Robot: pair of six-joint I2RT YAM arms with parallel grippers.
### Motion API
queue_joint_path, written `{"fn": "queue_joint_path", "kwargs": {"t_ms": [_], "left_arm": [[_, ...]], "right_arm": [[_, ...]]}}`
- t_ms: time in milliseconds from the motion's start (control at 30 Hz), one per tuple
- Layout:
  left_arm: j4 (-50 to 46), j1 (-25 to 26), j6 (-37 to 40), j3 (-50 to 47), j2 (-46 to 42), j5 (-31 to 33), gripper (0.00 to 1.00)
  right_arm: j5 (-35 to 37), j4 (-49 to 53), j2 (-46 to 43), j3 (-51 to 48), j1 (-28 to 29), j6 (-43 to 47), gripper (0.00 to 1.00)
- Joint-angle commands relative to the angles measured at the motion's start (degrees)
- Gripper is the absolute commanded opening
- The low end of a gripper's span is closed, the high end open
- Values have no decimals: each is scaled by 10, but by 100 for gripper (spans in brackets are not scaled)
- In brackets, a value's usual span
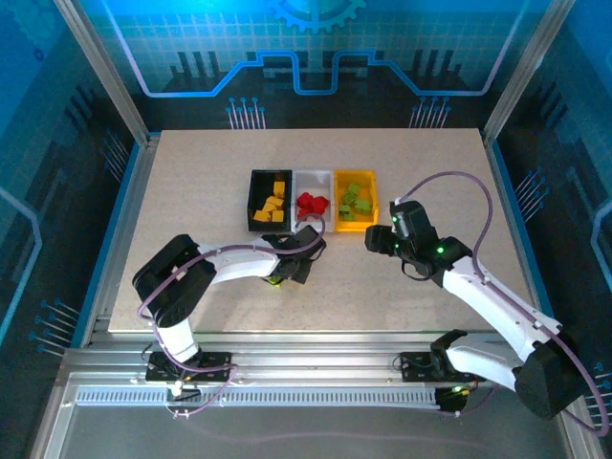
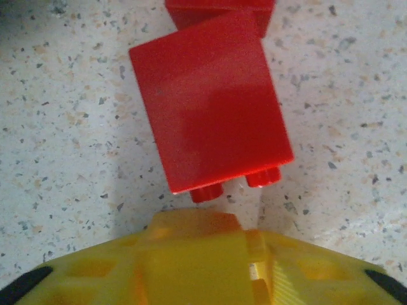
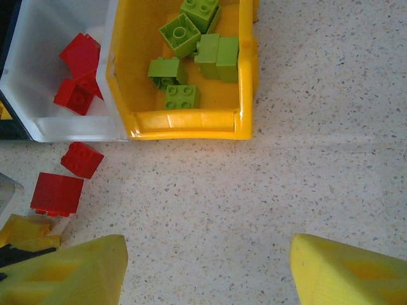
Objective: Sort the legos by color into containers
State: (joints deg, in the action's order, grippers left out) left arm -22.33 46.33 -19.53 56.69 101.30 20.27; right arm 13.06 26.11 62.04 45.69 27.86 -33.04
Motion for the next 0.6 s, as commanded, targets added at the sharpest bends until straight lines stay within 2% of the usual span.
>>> {"fn": "queue_joint_path", "kwargs": {"t_ms": [0, 200, 400, 500, 567], "left_arm": [[2, 6, -5, -13, 15, 25, 39], [-1, 8, -17, -17, -22, 23, 32], [5, 0, -47, -25, -116, 3, 28], [6, -31, -71, -24, -165, -21, 25], [14, -75, -95, -25, -200, -46, 27]], "right_arm": [[12, 7, -10, -3, 7, -4, 70], [13, 8, -9, -3, 7, -4, 70], [12, 3, -7, -4, 6, -6, 70], [9, 2, -5, -3, 6, -6, 70], [10, 2, -4, -4, 6, -5, 70]]}}
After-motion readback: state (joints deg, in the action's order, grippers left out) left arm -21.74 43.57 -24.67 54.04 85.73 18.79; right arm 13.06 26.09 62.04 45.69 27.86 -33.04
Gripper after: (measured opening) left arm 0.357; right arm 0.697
